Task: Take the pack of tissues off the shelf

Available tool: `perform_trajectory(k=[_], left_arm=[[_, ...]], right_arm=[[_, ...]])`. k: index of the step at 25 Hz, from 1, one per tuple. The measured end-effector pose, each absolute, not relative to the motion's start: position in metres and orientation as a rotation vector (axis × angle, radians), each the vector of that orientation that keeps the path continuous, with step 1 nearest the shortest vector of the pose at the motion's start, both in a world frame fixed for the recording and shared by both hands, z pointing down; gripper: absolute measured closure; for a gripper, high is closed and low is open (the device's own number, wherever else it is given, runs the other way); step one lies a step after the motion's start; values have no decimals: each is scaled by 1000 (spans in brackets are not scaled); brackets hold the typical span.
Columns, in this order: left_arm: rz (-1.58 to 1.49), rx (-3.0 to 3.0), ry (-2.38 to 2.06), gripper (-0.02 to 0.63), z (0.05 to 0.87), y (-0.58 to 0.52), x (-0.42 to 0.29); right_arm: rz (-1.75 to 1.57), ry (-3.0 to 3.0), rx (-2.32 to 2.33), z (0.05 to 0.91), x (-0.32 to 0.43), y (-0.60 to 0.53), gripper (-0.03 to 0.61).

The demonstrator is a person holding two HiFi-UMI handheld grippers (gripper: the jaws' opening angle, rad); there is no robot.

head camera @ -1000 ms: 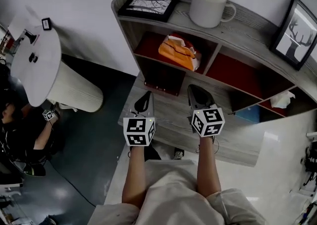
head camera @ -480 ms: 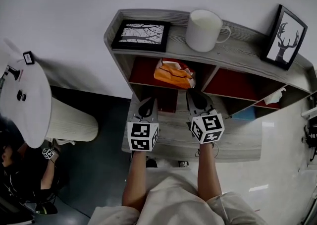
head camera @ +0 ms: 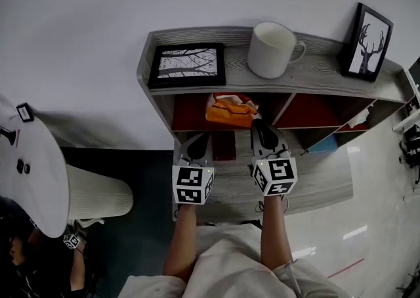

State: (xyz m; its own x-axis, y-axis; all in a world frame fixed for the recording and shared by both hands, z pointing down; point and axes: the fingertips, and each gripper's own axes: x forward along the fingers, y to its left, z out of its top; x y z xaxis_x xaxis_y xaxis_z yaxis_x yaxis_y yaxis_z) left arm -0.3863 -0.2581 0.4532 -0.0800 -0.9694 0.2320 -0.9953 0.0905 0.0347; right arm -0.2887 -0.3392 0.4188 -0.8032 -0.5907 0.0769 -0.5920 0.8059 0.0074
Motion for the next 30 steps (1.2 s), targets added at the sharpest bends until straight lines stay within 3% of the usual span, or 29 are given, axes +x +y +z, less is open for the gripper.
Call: perform_trajectory(k=[6, 15, 20, 30], left_arm=[[213, 2072, -2095, 603, 454, -270, -387], [207, 2151, -2045, 603, 444, -283, -388], [201, 2158, -2048, 603, 439, -281, -395], [218, 2163, -2045, 603, 444, -269, -401]], right_arm=[[-23, -2875, 1042, 415, -292, -342, 544], [-160, -2723, 1028, 422, -314, -348, 314], [-245, -2603, 1013, 431, -323, -348, 315], [-233, -2765, 777, 419, -345, -311, 387]])
